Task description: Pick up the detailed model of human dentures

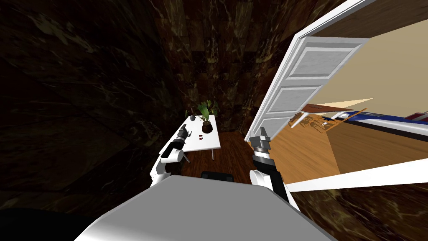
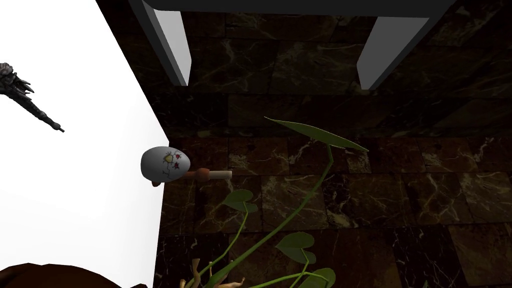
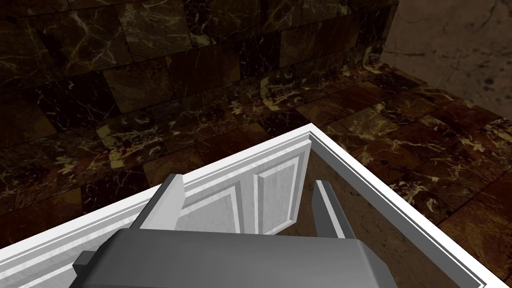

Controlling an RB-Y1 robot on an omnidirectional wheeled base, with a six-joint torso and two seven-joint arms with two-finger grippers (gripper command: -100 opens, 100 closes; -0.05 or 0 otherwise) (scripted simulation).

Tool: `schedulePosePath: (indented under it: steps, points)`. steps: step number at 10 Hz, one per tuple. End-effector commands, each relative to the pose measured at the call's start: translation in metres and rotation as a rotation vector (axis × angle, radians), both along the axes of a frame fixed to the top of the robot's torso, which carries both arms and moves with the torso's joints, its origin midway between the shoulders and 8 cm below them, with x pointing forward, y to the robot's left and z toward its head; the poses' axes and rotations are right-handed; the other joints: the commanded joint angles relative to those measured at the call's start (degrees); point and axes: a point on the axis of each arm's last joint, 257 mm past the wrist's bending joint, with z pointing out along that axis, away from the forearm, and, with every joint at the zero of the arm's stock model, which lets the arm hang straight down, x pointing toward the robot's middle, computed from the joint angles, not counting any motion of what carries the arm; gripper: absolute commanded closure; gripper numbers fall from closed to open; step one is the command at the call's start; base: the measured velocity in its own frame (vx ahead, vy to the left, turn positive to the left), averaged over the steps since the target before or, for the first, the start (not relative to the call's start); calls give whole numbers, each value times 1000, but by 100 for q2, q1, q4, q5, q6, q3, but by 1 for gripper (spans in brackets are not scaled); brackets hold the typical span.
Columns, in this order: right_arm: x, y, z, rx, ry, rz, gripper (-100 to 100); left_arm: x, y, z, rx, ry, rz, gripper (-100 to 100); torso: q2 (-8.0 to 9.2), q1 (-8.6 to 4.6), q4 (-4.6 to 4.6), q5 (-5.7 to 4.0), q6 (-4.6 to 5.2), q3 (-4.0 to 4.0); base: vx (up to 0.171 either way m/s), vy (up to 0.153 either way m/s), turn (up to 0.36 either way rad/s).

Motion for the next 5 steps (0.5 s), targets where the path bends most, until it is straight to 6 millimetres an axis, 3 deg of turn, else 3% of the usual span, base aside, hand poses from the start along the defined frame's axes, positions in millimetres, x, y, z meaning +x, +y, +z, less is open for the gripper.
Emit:
schedulePosePath:
  steps: [1, 5]
  points:
    - [0, 0, 0, 0, 0, 0, 0, 3, 2, -12, -7, 41, 7, -100, 0, 0, 0, 0, 0, 0, 21, -35, -21]
    - [0, 0, 0, 0, 0, 0, 0, 9, 14, -41, -25, 139, 29, -100, 5, 7, 1, 1, -1, 3, 18, -28, -33]
